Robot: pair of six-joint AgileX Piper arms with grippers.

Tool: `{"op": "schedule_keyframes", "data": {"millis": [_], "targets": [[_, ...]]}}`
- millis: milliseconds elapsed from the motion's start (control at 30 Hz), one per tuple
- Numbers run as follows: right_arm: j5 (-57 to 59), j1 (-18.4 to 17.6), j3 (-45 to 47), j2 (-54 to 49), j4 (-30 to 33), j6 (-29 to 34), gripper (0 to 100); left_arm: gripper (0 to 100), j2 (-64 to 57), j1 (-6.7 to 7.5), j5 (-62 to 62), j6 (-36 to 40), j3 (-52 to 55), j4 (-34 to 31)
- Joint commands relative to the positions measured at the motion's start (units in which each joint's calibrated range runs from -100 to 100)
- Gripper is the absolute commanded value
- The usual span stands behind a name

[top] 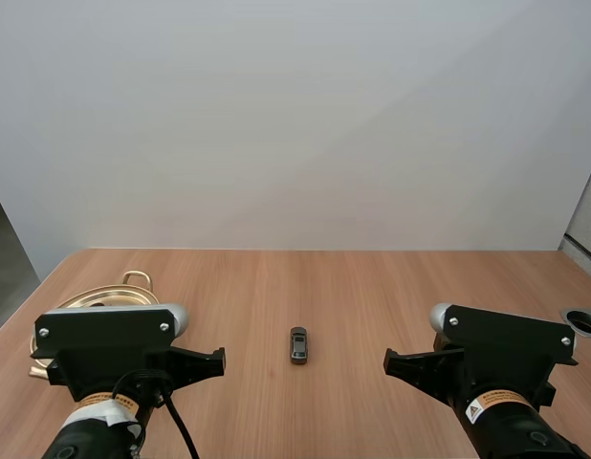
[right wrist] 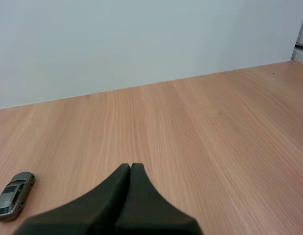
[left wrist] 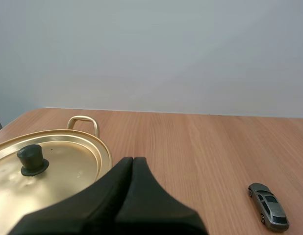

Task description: Open the pot, put the car inside, and close it

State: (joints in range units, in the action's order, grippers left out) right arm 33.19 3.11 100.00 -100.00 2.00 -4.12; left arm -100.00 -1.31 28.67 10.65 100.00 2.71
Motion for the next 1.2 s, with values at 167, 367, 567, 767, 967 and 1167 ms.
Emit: {"op": "schedule_keyframes", "data": {"millis": [167,367,567,767,967,1167], "targets": [[-0.1,0.0,0.0,0.0,0.0,0.1,0,0,0.0,0.03,0.0,0.0,0.0,0.0],[-0.1,0.0,0.0,0.0,0.0,0.1,0,0,0.0,0.03,0.0,0.0,0.0,0.0],[-0.1,0.0,0.0,0.0,0.0,0.1,0,0,0.0,0.03,0.0,0.0,0.0,0.0],[-0.1,0.0,0.0,0.0,0.0,0.1,0,0,0.0,0.03,0.0,0.0,0.0,0.0],[-0.1,0.0,0.0,0.0,-0.1,0.1,0,0,0.0,0.03,0.0,0.0,0.0,0.0],[-0.1,0.0,0.0,0.0,-1.6,0.1,0,0,0.0,0.03,0.0,0.1,0.0,0.0]]}}
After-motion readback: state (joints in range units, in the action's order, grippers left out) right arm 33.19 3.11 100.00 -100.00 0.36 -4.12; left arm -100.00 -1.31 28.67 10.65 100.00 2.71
